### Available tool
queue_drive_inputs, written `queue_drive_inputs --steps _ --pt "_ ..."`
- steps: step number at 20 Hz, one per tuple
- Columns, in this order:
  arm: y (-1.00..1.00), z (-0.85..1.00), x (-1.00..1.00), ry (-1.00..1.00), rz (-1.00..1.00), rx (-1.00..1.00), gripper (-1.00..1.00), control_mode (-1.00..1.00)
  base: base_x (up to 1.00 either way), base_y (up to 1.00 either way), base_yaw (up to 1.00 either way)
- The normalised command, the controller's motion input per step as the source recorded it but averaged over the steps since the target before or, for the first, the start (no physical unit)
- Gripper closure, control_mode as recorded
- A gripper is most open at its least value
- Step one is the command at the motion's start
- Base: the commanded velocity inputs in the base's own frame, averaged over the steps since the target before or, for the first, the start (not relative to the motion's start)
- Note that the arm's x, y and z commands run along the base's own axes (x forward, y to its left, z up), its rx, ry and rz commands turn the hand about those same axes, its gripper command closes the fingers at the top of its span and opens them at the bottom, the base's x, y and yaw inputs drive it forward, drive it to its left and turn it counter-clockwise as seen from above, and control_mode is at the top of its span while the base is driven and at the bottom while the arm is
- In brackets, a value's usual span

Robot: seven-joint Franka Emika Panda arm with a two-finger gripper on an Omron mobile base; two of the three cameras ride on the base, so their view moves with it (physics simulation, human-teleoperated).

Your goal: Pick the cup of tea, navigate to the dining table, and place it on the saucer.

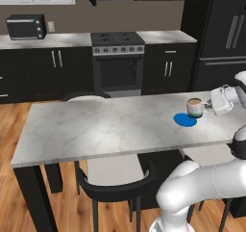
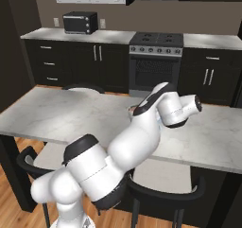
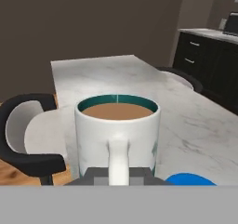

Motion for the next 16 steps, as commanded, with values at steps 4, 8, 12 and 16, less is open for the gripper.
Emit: queue_drive_inputs --steps 4,8,12,16 --pt "-0.28 -0.24 0.18 0.08 0.00 0.00 1.00 -1.00 0.00 0.00 0.00" --pt "-0.17 -0.20 0.16 0.02 0.00 0.00 1.00 -1.00 0.00 0.00 0.00" --pt "-0.01 -0.31 0.04 0.01 0.00 0.00 1.00 -1.00 0.00 0.00 0.00" --pt "0.00 -0.26 0.20 0.00 0.00 0.02 1.00 -1.00 0.00 0.00 0.00"
